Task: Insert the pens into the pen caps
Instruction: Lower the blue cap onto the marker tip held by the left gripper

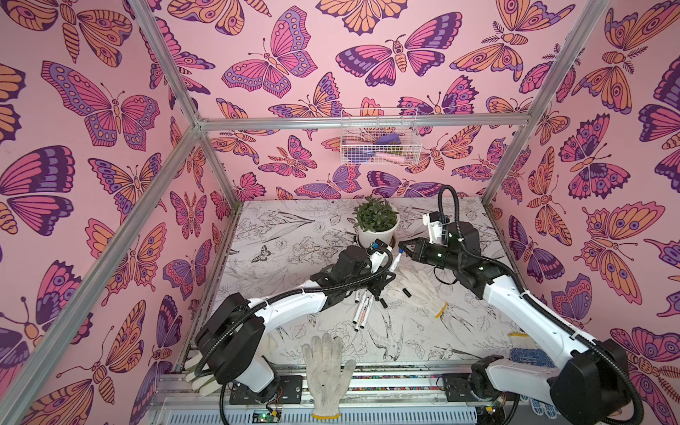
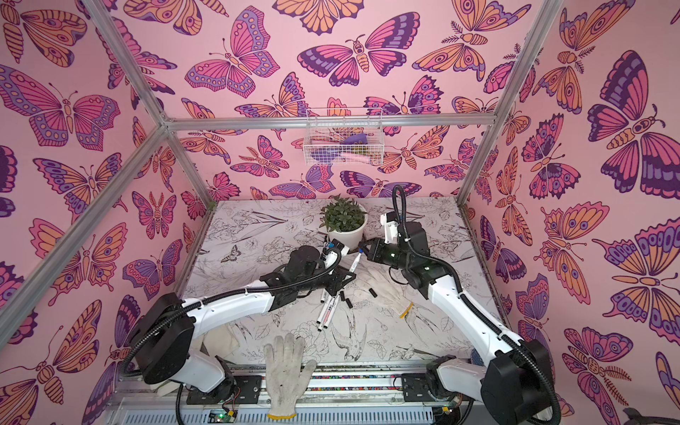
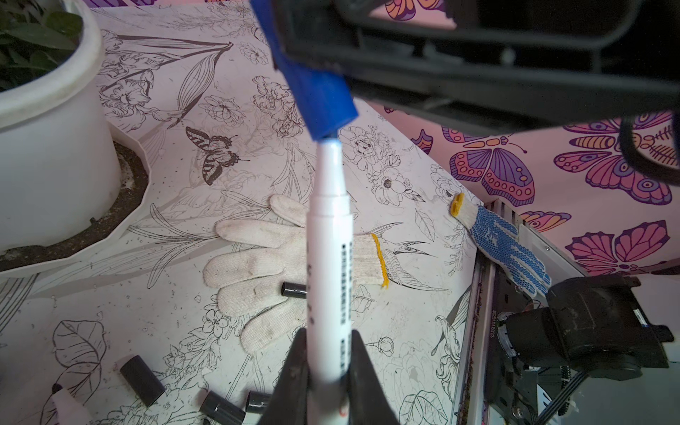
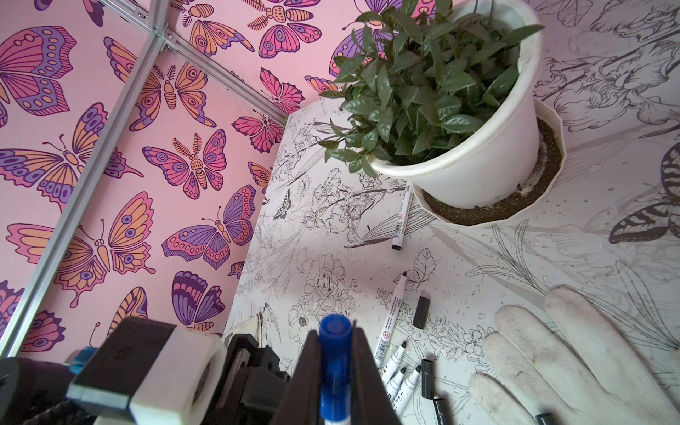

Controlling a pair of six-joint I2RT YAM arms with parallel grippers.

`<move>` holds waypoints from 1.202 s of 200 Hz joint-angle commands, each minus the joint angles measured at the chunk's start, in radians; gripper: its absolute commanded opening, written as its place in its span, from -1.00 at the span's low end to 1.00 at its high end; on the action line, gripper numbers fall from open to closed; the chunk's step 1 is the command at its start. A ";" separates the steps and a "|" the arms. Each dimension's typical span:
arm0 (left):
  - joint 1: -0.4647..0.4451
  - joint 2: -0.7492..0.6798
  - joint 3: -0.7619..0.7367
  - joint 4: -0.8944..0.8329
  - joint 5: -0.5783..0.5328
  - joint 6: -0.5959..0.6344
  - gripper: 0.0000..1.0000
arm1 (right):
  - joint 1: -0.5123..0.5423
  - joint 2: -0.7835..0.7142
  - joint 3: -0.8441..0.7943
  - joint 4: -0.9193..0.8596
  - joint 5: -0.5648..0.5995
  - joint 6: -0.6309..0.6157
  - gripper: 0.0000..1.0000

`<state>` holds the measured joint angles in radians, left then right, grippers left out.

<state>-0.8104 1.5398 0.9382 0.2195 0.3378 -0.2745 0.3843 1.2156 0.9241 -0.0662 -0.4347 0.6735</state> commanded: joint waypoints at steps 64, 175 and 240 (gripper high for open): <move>0.085 0.025 0.058 0.192 0.098 -0.160 -1.00 | 0.019 -0.018 -0.025 0.013 0.004 -0.008 -1.00; 0.080 0.052 0.097 0.215 0.097 -0.171 -1.00 | 0.033 0.013 -0.021 0.022 -0.009 -0.013 -1.00; 0.083 0.014 0.057 0.212 0.032 -0.158 -1.00 | 0.032 -0.031 -0.022 -0.107 0.038 -0.124 -1.00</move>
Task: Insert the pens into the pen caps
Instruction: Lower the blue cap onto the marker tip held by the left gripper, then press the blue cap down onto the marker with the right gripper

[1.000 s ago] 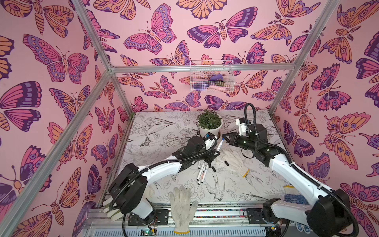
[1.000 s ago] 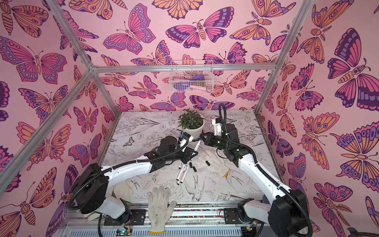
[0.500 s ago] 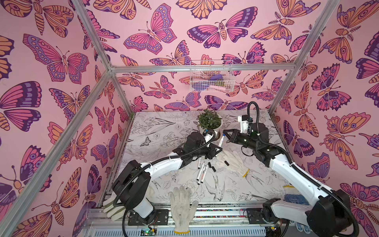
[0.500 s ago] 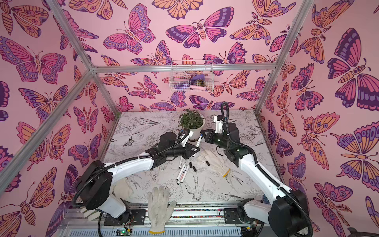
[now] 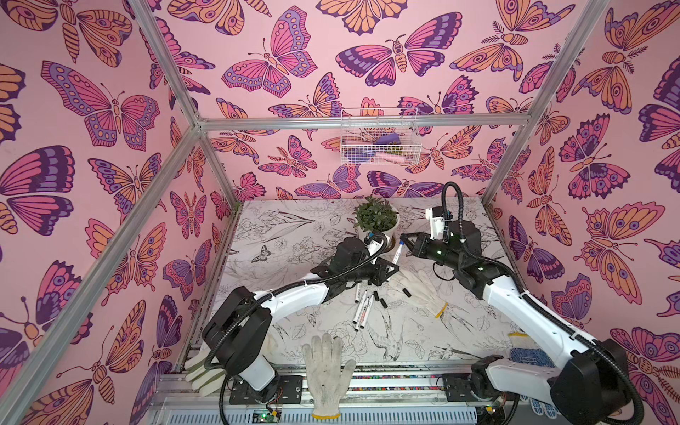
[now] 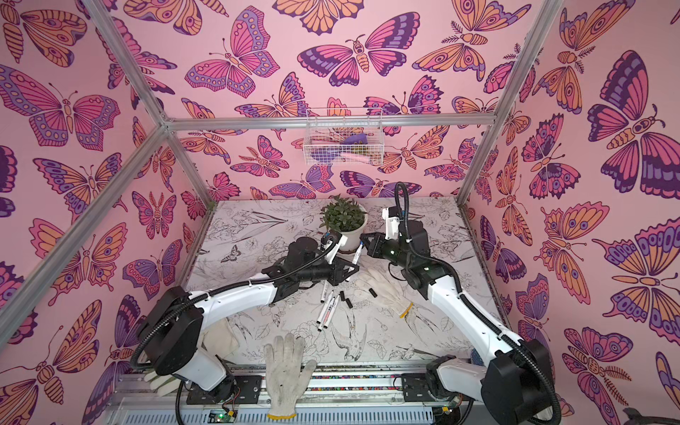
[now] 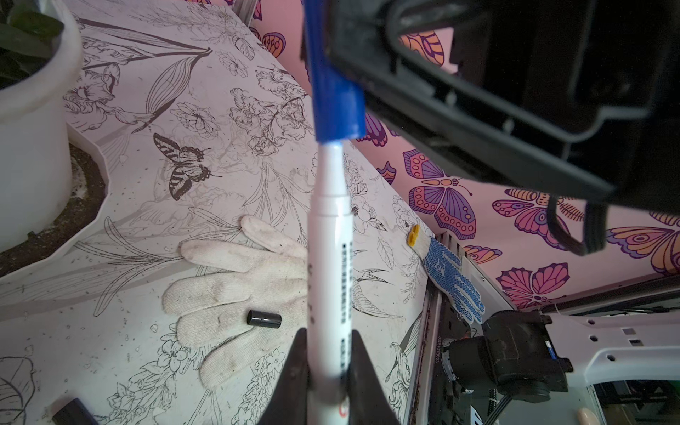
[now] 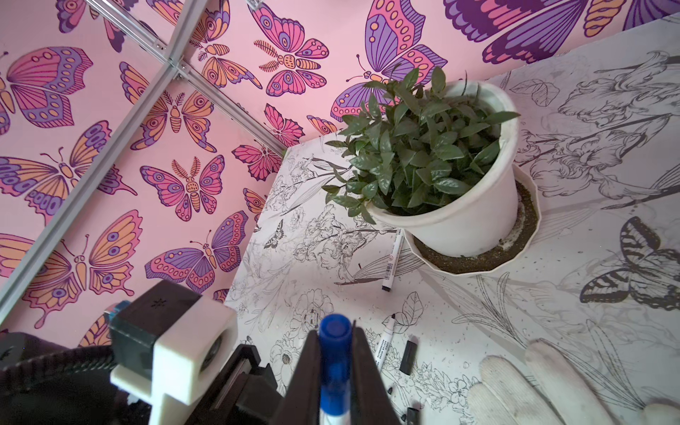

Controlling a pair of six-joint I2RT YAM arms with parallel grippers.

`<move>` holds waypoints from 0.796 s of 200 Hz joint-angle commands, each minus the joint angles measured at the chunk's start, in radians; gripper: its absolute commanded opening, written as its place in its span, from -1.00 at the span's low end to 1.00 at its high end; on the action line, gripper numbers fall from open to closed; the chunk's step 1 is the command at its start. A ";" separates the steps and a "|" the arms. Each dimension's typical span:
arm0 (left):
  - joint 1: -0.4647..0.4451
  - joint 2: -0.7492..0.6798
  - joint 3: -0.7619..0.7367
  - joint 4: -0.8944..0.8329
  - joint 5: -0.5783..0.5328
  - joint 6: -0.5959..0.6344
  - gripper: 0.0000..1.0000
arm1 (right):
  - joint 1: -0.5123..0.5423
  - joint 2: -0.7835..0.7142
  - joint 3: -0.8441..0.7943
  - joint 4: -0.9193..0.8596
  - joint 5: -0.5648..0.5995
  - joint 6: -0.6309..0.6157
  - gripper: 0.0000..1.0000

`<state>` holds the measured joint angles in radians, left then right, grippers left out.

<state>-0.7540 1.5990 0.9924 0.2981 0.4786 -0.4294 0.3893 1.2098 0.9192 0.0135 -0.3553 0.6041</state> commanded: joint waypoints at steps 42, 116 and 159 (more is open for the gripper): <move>0.028 -0.045 0.000 0.131 -0.109 -0.003 -1.00 | 0.027 -0.028 -0.013 -0.218 -0.048 -0.065 -1.00; 0.029 -0.032 0.008 0.128 -0.095 0.001 -1.00 | 0.020 -0.041 -0.019 -0.211 -0.154 -0.046 -1.00; 0.028 -0.038 0.007 0.113 -0.089 0.012 -1.00 | -0.005 -0.029 0.016 -0.306 -0.247 -0.102 -1.00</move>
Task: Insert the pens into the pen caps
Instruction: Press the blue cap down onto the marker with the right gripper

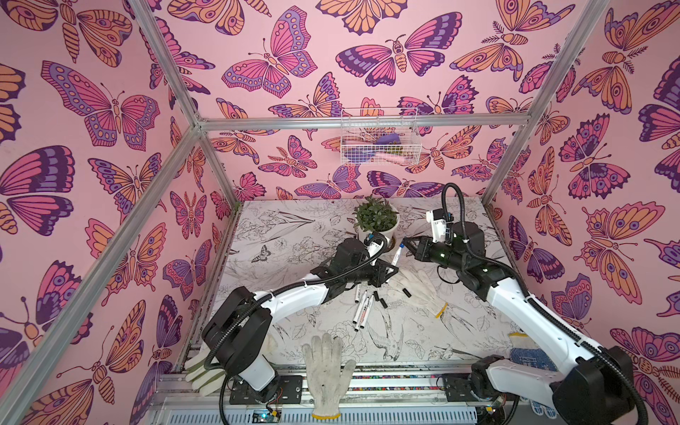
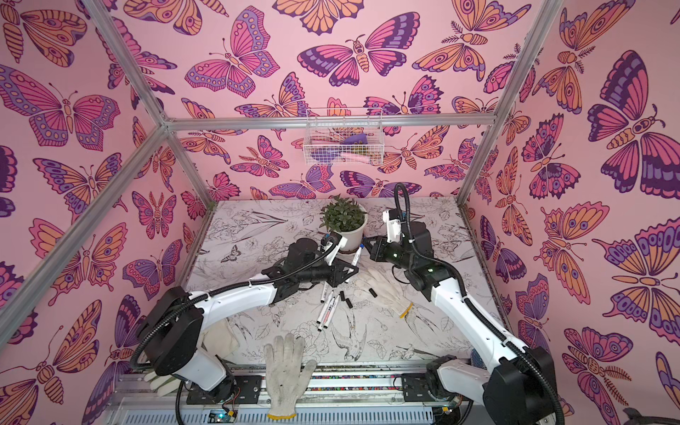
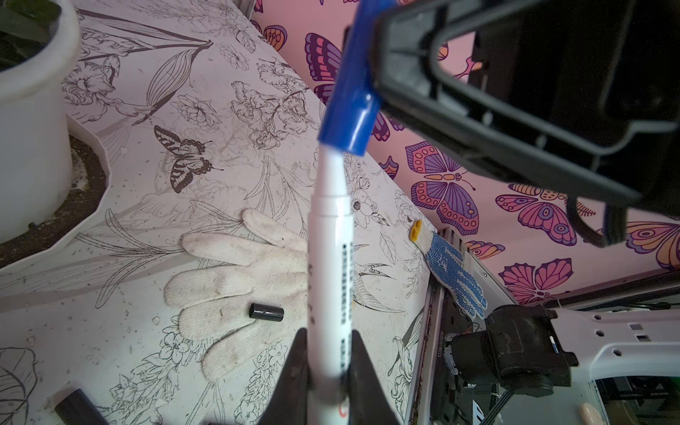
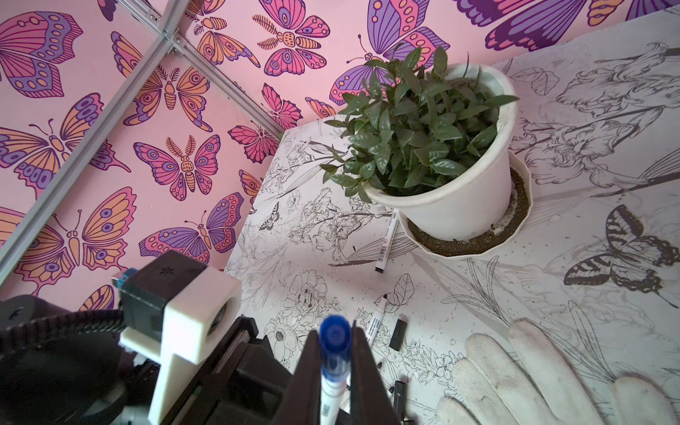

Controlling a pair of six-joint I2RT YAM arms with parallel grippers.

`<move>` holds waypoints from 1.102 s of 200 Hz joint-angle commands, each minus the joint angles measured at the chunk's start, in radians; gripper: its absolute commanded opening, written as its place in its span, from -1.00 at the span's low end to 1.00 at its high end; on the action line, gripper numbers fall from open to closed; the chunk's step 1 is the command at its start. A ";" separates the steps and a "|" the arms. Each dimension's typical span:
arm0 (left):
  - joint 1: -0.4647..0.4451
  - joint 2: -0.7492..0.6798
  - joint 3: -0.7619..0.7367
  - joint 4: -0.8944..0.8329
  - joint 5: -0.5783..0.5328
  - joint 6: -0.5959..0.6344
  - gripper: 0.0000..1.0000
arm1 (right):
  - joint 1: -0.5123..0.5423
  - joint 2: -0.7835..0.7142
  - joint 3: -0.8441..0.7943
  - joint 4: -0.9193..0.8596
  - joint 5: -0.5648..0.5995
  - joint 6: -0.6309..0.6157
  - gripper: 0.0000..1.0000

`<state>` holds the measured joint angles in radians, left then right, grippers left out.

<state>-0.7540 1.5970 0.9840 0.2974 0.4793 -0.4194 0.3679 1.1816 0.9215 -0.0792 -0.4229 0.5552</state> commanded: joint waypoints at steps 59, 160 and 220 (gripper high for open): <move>0.012 -0.041 0.012 0.113 -0.033 0.059 -1.00 | -0.012 0.022 0.048 -0.252 -0.297 -0.099 -1.00; -0.028 -0.098 -0.044 0.136 -0.171 0.168 -1.00 | -0.011 0.079 0.098 -0.359 -0.498 -0.090 -1.00; -0.025 -0.077 -0.009 0.101 -0.162 0.178 -1.00 | 0.023 0.084 0.108 -0.426 -0.519 -0.151 -1.00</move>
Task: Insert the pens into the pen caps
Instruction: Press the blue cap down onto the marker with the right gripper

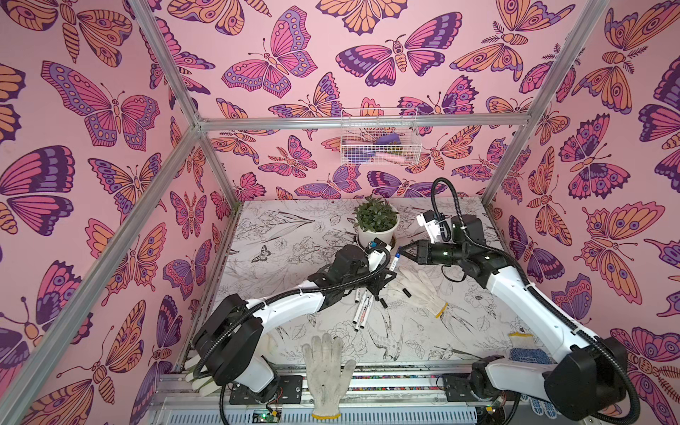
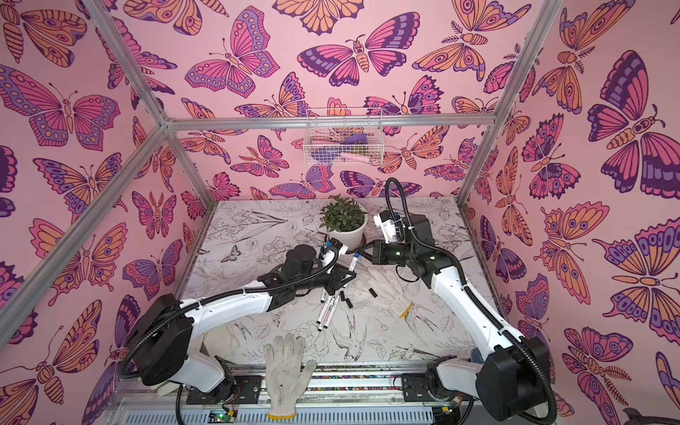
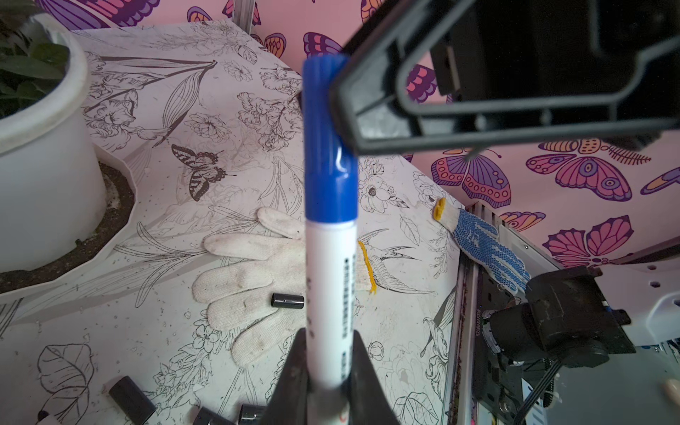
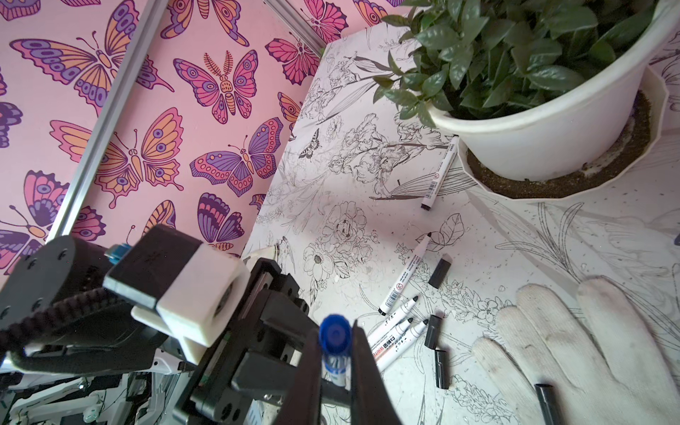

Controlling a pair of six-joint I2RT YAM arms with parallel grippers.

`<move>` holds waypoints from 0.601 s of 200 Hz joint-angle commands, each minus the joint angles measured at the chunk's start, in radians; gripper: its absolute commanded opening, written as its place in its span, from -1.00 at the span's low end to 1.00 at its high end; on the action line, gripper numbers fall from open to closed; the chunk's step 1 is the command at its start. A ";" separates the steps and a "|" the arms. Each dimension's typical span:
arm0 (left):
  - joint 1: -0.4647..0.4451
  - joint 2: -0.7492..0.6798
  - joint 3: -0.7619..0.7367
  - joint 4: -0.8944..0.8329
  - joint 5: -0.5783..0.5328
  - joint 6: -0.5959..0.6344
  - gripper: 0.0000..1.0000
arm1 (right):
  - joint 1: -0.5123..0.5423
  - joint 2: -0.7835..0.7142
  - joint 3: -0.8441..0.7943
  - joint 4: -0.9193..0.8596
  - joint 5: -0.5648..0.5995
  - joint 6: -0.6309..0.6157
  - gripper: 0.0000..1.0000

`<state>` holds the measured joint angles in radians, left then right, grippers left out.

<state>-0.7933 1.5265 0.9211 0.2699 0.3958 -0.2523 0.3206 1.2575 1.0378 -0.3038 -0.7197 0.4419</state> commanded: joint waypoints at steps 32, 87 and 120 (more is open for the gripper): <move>-0.011 -0.002 0.067 0.113 -0.066 0.051 -1.00 | 0.071 -0.006 0.006 -0.140 -0.204 -0.017 -1.00; -0.024 -0.001 0.089 0.157 -0.135 -0.004 -1.00 | 0.137 -0.001 -0.035 -0.161 -0.181 -0.038 -1.00; -0.006 -0.020 0.114 0.168 -0.168 0.012 -1.00 | 0.143 0.005 -0.062 -0.261 -0.106 -0.086 -1.00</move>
<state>-0.8200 1.5265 0.9310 0.2211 0.3222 -0.2470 0.3763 1.2568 1.0336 -0.2993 -0.6674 0.3901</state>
